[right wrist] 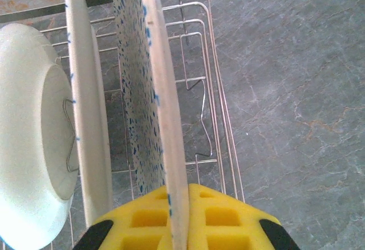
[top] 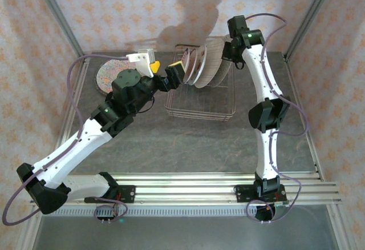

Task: Unload the plates from the dish rack

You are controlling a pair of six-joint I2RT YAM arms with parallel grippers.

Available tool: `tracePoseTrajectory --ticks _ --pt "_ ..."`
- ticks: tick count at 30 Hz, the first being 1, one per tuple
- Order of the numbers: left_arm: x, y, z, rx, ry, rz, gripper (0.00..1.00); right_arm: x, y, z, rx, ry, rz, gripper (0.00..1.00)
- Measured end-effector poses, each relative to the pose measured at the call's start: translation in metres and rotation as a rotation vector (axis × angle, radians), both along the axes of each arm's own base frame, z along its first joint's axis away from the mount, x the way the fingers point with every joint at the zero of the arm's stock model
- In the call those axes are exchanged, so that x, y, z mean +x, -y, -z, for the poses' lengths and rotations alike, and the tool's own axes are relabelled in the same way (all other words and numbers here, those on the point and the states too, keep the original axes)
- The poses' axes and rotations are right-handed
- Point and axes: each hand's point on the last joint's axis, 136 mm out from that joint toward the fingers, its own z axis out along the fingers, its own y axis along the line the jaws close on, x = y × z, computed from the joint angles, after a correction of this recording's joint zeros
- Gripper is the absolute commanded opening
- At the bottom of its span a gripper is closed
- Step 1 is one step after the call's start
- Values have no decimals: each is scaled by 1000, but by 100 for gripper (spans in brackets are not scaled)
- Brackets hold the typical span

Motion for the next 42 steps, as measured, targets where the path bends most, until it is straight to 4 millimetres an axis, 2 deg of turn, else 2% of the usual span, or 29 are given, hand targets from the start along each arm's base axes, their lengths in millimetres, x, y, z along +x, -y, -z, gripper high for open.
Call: tracePoseTrajectory --ticks 12,17,29,42 --pt "0 0 0 -10 -5 0 99 -38 28 -74 -68 119 69 0" --pt "0 0 1 -23 -13 0 99 -56 37 -97 -75 155 92 0" --pt "5 14 18 -30 -75 32 99 -108 55 -138 -64 208 135 0" --pt "9 31 40 -66 -198 76 99 -174 72 -175 0 281 200 0"
